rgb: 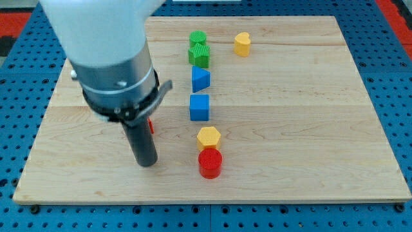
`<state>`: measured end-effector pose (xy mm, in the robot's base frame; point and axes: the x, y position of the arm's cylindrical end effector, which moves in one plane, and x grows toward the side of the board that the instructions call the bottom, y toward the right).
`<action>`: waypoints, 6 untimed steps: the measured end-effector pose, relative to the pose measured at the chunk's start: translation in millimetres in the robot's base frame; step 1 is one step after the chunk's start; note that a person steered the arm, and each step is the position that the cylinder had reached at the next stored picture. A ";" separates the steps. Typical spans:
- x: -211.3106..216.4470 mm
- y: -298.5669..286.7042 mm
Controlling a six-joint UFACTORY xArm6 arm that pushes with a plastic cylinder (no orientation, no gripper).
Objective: Push the red star to the top side
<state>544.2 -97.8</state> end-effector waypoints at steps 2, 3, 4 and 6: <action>-59.0 15.3; -29.7 5.8; -41.9 -24.1; -122.3 -52.6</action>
